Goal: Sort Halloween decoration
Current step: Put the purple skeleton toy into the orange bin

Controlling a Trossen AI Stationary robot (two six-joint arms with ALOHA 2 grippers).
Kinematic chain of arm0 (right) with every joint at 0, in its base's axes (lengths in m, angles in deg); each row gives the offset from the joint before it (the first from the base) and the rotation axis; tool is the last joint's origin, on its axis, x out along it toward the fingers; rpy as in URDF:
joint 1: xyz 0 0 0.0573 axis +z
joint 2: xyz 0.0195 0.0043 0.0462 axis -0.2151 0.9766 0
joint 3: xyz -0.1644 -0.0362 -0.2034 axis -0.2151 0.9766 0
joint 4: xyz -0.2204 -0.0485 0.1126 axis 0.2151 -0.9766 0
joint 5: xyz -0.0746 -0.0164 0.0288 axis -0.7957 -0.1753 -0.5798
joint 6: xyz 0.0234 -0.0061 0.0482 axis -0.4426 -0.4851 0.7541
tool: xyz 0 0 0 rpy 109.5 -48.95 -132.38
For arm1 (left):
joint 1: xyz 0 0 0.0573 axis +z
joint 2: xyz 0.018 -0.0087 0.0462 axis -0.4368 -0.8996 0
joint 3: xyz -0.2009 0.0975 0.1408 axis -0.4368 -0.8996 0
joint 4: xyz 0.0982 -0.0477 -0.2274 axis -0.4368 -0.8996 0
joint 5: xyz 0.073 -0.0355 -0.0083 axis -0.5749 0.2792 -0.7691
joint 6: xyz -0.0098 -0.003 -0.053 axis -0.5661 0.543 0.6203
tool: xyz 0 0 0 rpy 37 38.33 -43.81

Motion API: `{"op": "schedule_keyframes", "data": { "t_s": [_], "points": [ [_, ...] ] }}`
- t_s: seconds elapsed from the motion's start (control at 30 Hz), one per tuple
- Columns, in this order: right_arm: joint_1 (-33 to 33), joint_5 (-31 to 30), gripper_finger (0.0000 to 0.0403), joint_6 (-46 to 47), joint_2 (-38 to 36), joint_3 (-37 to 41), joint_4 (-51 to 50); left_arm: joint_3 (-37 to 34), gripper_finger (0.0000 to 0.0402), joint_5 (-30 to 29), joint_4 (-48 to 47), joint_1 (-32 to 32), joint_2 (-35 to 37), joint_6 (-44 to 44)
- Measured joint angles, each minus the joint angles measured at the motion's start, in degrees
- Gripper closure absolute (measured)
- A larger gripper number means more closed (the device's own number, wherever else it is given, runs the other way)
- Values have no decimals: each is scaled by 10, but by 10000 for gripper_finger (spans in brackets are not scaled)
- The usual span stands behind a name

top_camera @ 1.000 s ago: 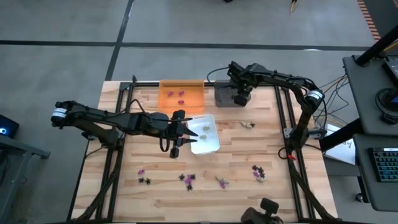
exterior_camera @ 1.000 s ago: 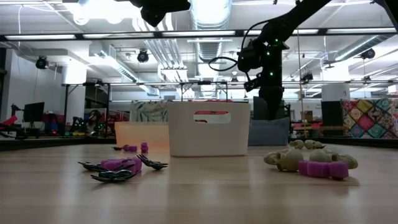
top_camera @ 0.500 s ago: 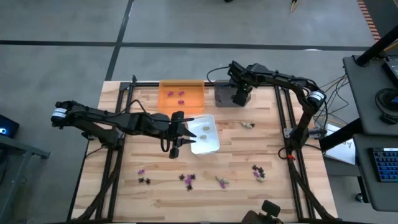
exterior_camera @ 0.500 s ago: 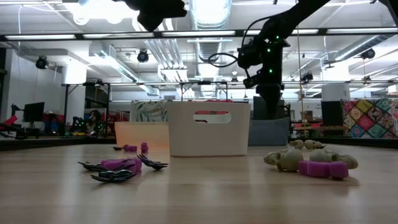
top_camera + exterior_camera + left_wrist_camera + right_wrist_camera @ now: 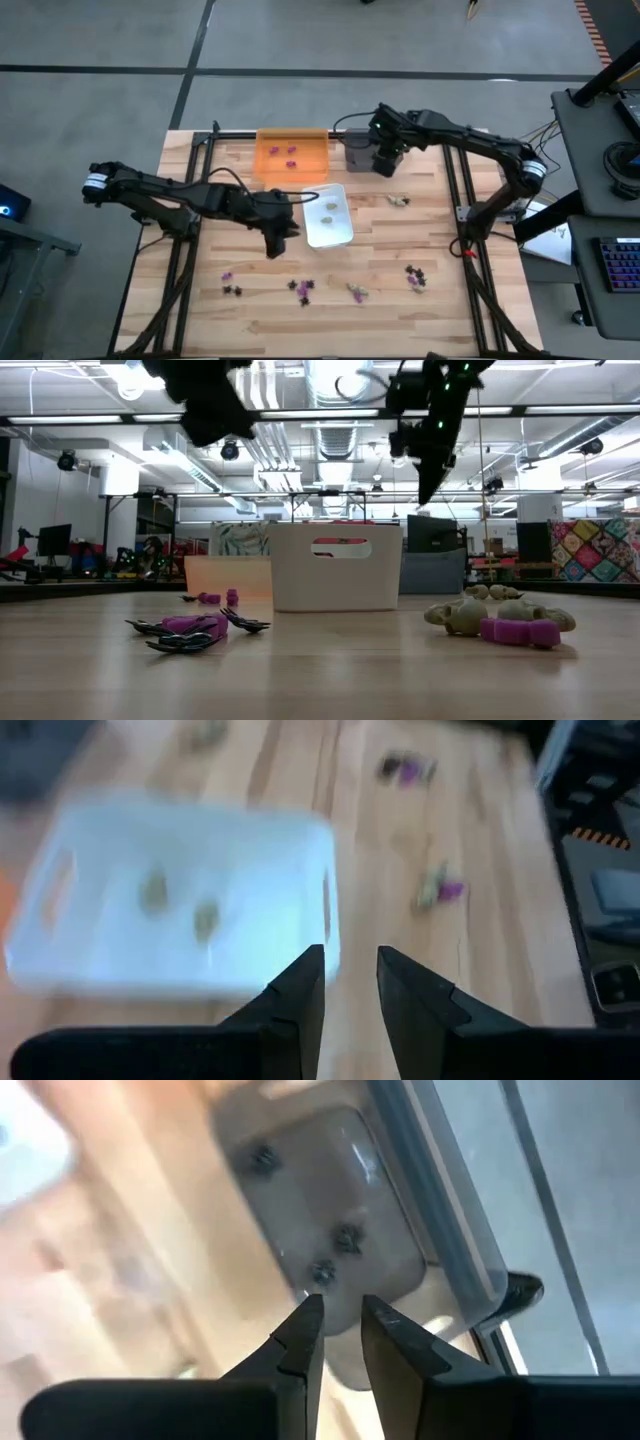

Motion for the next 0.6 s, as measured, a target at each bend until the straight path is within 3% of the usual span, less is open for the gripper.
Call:
{"op": "schedule_keyframes", "data": {
  "t_s": [0.2,0.6],
  "points": [
    [72,1,344,25,-53,12,6,0,324,1,-107,-37,0,145],
    [205,0,344,37,-109,53,81,1,324,-21,-118,-165,0,358]
  ]
}}
